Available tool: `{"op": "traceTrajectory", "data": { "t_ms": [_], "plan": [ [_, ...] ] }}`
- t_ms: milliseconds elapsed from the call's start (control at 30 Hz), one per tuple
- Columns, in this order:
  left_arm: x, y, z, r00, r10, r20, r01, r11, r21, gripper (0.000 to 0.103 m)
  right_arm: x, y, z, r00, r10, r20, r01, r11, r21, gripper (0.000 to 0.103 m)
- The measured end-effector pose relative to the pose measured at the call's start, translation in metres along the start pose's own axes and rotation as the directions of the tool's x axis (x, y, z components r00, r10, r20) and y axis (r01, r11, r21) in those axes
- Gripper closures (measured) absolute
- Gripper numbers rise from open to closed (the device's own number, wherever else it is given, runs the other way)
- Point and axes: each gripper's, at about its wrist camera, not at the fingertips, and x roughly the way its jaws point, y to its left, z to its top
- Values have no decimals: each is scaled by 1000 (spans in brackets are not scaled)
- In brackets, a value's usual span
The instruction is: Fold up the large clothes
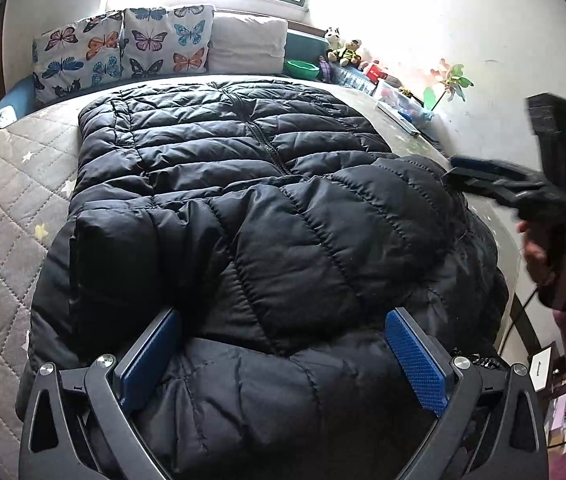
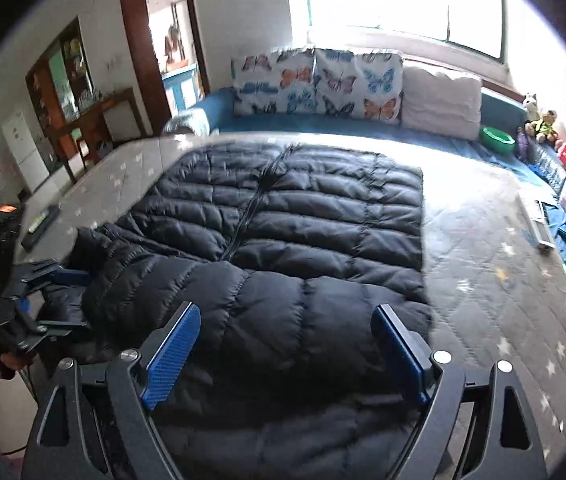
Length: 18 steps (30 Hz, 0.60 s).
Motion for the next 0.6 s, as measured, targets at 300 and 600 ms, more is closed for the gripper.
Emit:
{"op": "traceTrajectory", "data": {
  "t_ms": [300, 600],
  "plan": [
    [1, -4, -3, 1000, 27, 3, -27, 999, 26, 0, 40, 4, -25, 993, -42, -113, 39, 999, -27, 1],
    [5, -10, -5, 997, 73, -1, -73, 995, 67, 0, 27, 7, -20, 991, -69, -113, 65, 997, -39, 0]
  ]
}}
